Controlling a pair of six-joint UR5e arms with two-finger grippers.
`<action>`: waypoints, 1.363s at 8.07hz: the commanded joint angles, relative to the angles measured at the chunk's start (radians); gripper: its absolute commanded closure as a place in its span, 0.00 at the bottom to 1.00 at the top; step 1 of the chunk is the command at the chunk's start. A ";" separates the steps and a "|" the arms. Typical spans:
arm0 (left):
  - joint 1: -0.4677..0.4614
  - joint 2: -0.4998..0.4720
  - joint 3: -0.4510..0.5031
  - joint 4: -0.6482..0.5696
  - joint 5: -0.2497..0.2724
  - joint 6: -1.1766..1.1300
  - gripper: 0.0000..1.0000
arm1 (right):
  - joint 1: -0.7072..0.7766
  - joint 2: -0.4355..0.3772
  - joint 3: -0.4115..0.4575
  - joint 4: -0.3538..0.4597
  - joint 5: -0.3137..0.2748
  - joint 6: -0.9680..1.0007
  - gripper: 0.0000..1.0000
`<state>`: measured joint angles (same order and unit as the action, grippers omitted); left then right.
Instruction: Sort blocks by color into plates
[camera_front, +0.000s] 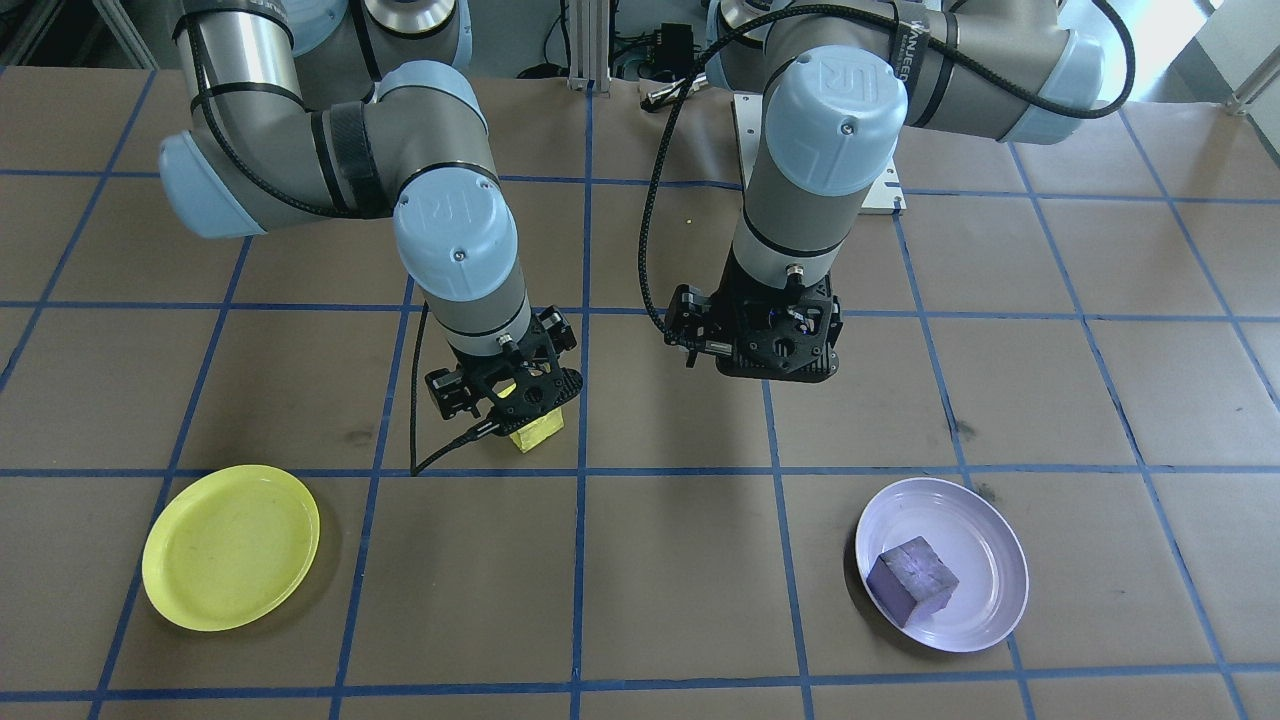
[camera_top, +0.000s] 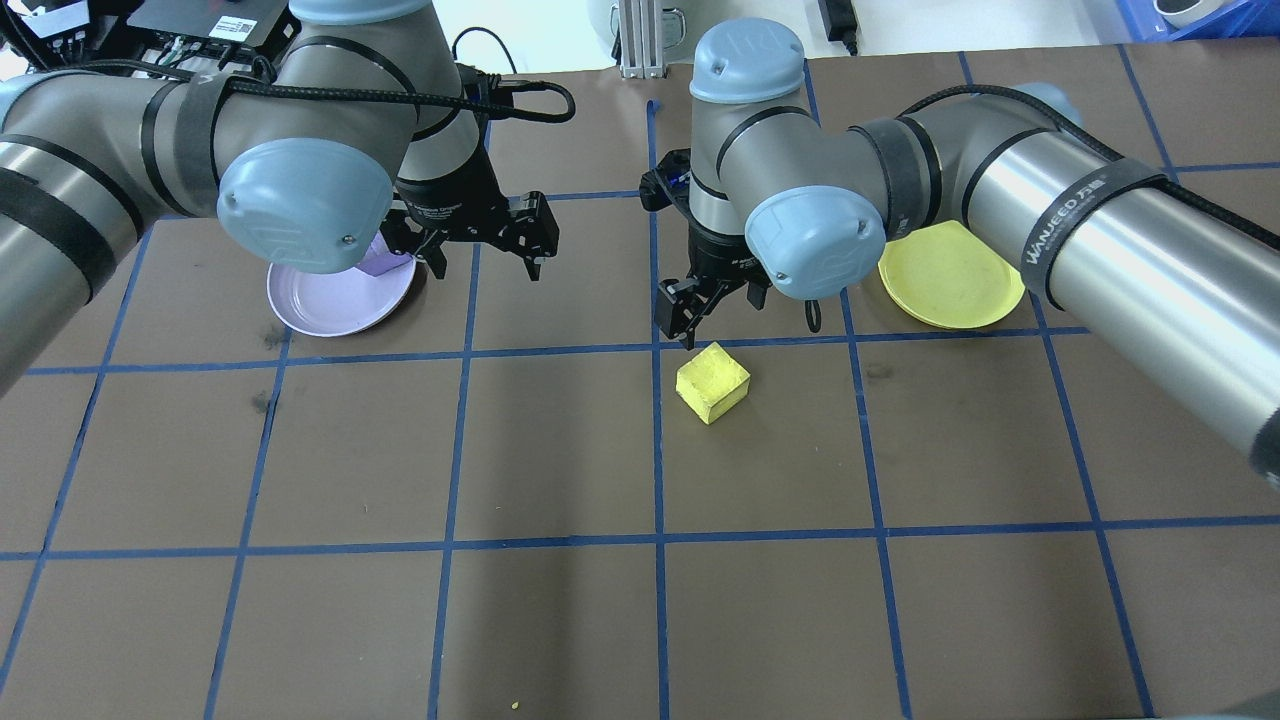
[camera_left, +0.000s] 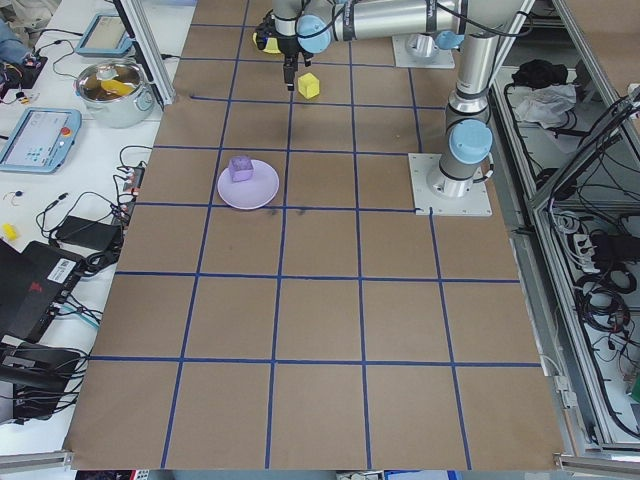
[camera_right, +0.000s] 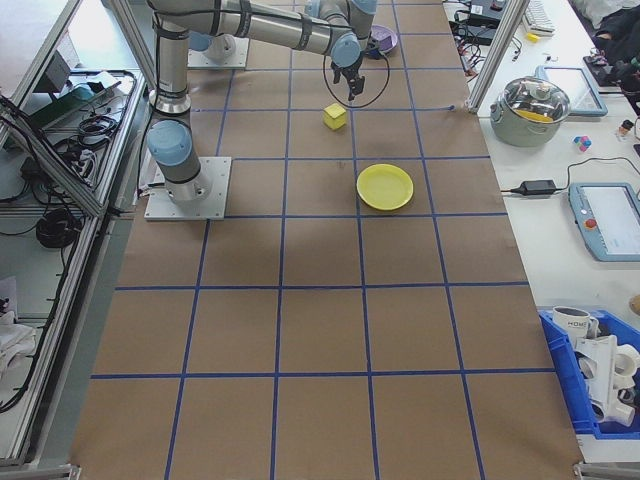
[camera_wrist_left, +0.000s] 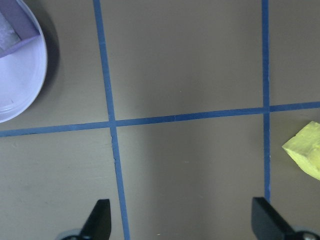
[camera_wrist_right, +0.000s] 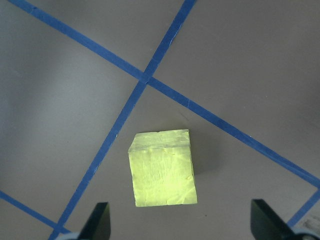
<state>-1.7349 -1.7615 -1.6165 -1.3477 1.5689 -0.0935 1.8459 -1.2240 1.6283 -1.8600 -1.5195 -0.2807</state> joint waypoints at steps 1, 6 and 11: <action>0.001 -0.006 0.001 -0.001 0.046 0.037 0.00 | 0.015 0.053 0.001 -0.007 -0.001 -0.041 0.00; 0.000 -0.004 0.003 -0.001 0.040 0.034 0.00 | 0.021 0.095 0.085 -0.124 -0.001 -0.080 0.00; 0.000 0.028 0.003 -0.030 0.046 0.043 0.00 | 0.021 0.116 0.108 -0.146 0.012 -0.075 0.00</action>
<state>-1.7350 -1.7569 -1.6151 -1.3570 1.6169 -0.0514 1.8665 -1.1161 1.7240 -2.0026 -1.5077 -0.3540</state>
